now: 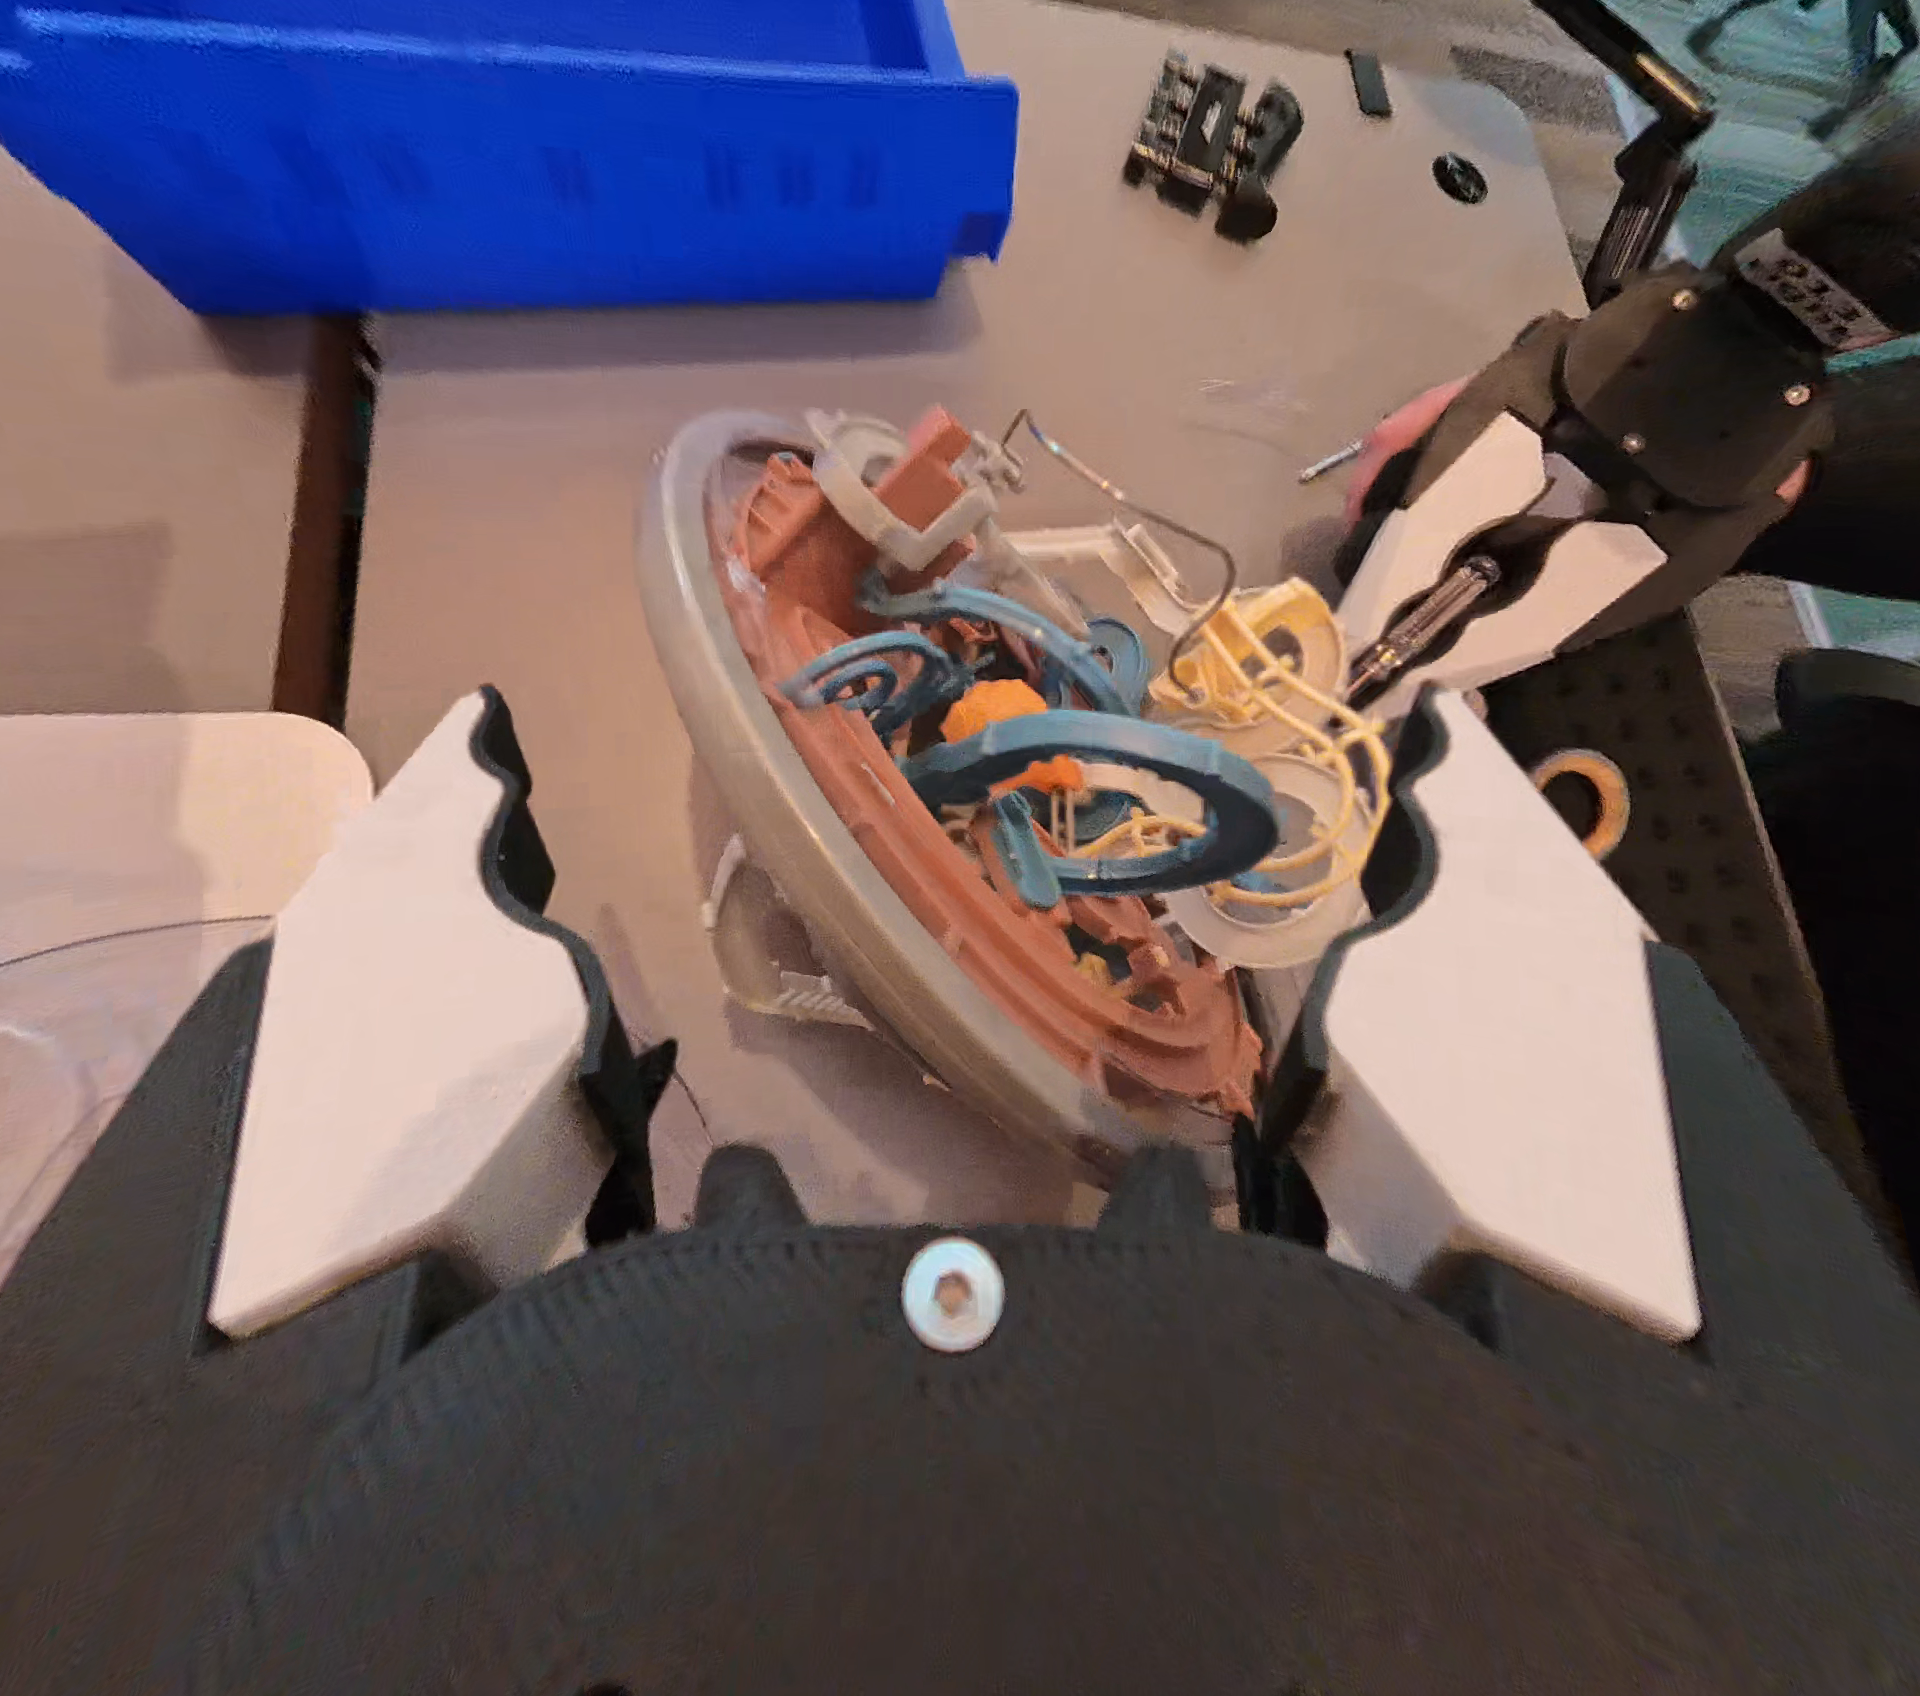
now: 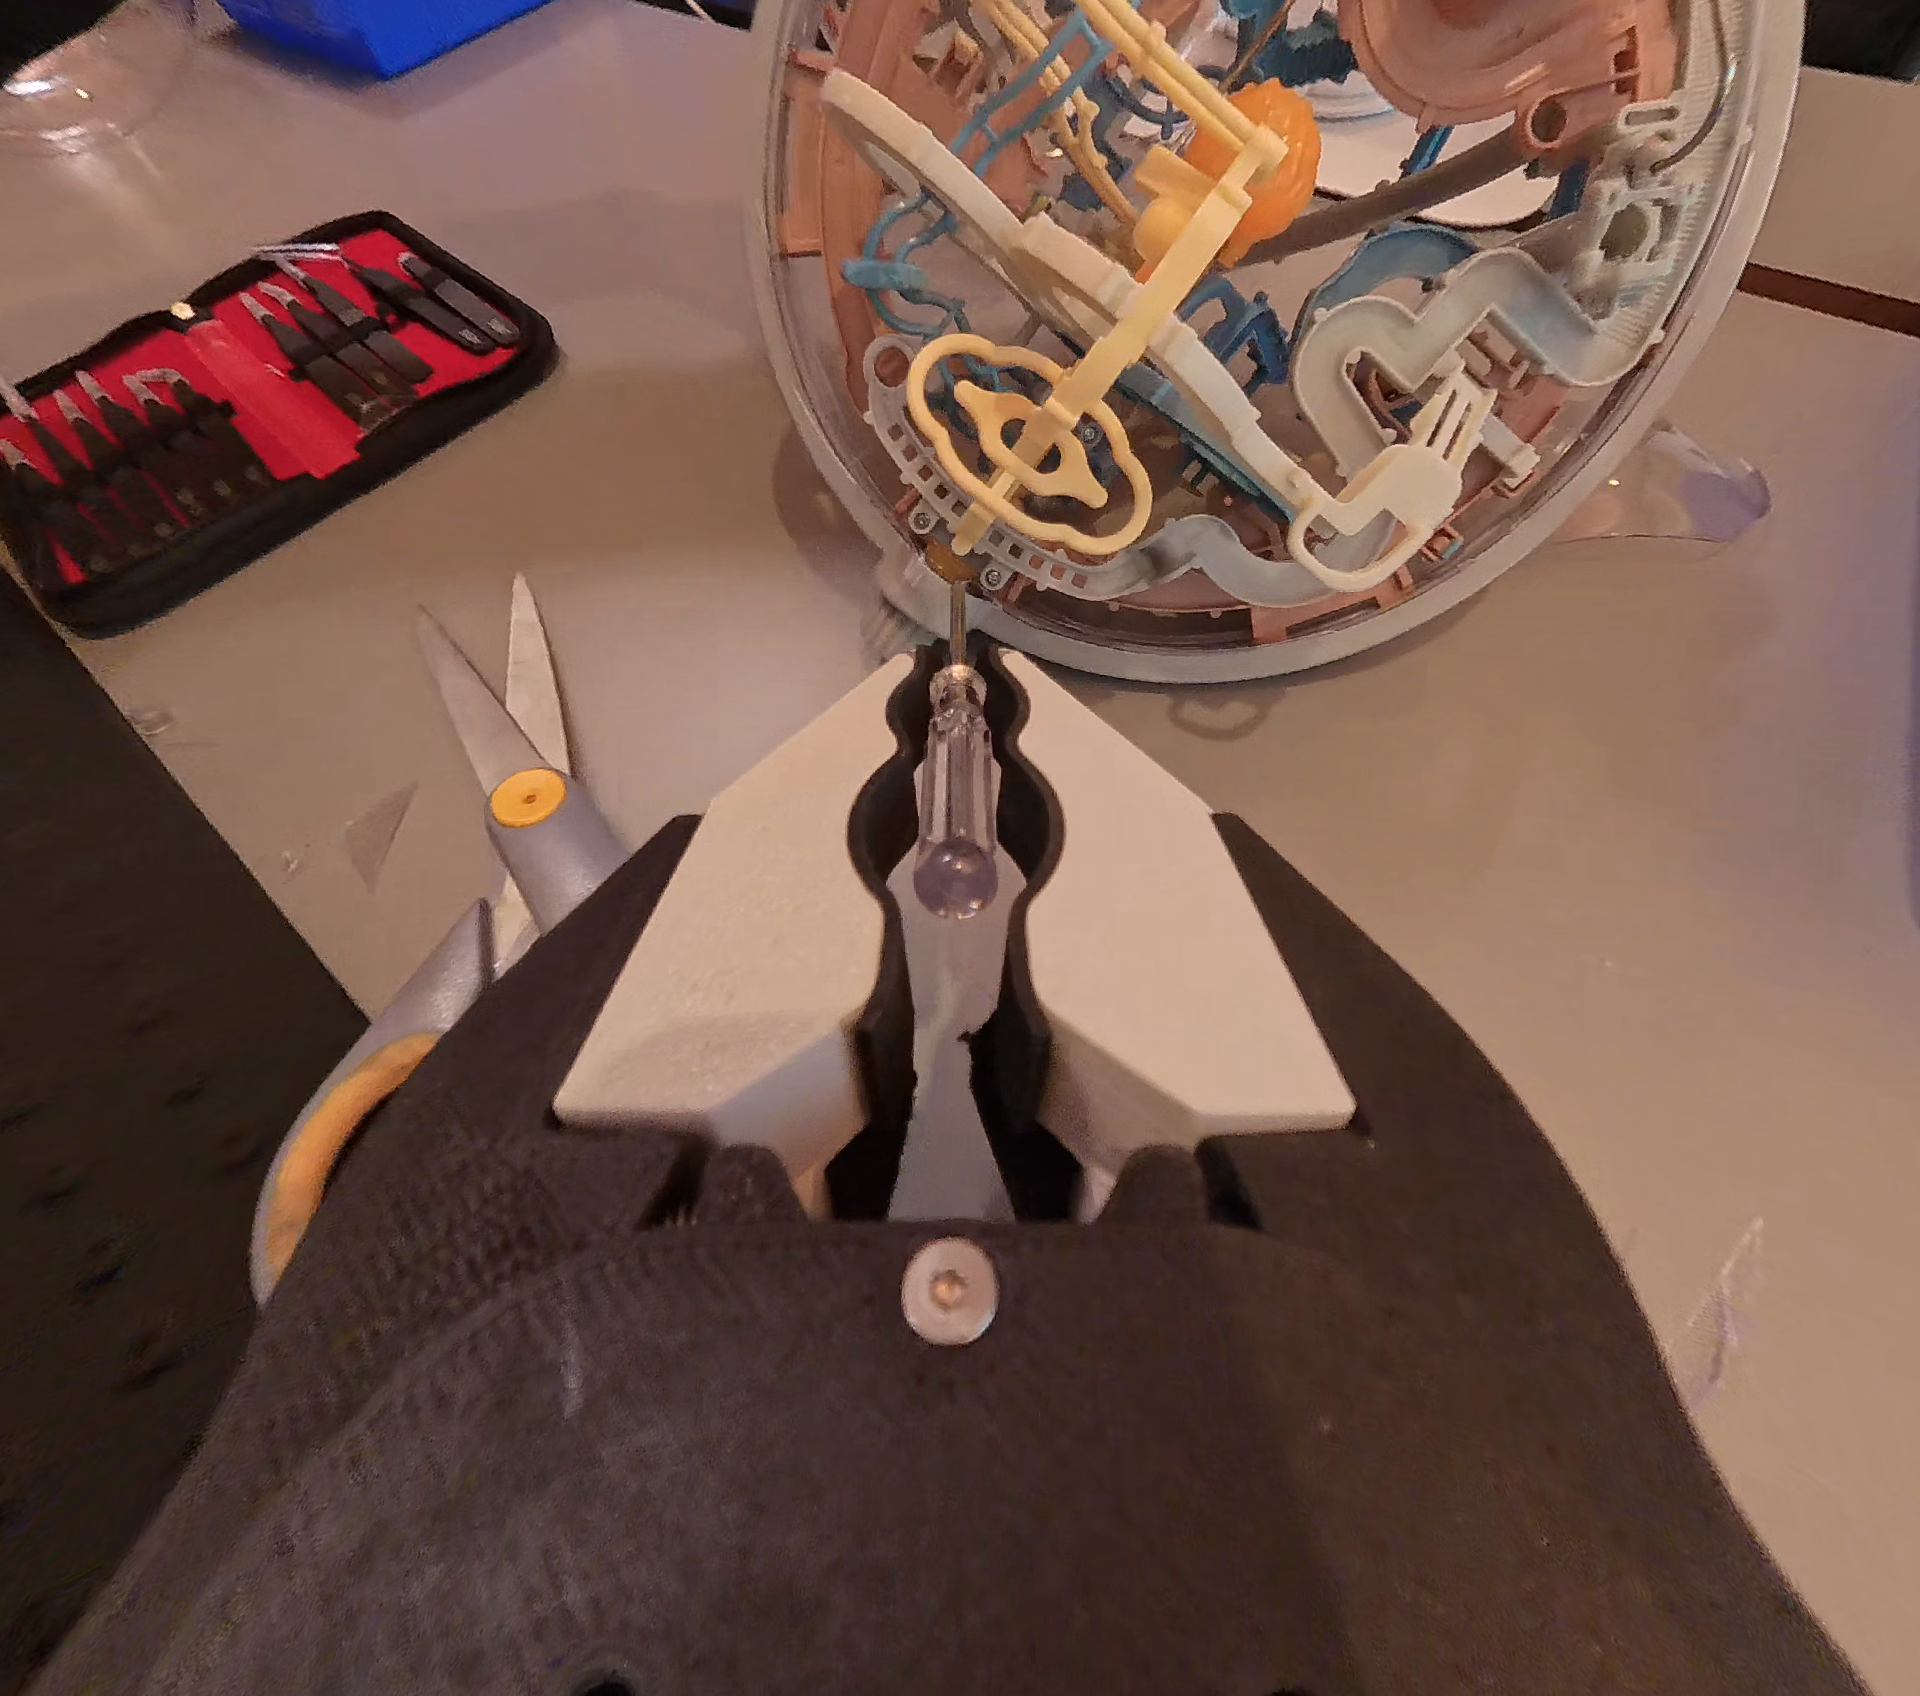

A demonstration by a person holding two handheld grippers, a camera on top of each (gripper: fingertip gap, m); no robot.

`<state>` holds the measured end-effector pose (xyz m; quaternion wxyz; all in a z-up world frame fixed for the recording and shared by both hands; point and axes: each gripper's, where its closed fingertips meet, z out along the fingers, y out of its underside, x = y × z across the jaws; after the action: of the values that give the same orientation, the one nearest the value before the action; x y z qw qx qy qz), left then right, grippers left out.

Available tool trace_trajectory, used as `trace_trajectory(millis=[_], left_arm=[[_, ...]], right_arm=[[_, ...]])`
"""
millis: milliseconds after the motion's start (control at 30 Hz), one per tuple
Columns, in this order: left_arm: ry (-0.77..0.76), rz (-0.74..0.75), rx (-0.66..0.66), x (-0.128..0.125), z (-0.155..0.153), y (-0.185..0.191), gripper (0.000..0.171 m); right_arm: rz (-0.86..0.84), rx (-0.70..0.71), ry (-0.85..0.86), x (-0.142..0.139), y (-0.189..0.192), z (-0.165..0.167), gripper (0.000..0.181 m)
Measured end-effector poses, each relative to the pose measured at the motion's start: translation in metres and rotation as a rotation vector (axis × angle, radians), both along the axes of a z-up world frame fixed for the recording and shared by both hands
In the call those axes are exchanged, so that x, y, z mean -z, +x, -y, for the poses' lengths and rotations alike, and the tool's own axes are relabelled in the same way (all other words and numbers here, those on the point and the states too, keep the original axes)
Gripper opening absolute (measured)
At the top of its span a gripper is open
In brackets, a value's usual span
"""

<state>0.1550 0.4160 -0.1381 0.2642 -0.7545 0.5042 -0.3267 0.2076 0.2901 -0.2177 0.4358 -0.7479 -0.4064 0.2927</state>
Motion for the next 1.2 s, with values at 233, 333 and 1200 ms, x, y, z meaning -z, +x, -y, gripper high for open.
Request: trace_trajectory(millis=[233, 333, 1200], left_arm=[[-0.143, -0.014, 0.097, 0.027, 0.017, 0.009, 0.131], [-0.134, -0.014, 0.105, 0.027, 0.016, 0.011, 0.131], [-0.138, 0.013, 0.092, 0.028, 0.017, 0.014, 0.134]], right_arm=[[0.031, -0.001, -0.018, 0.01, -0.006, -0.011, 0.006], [0.052, -0.005, -0.019, 0.013, -0.008, -0.013, 0.006], [0.095, 0.051, -0.082, 0.021, -0.006, -0.01, 0.006]])
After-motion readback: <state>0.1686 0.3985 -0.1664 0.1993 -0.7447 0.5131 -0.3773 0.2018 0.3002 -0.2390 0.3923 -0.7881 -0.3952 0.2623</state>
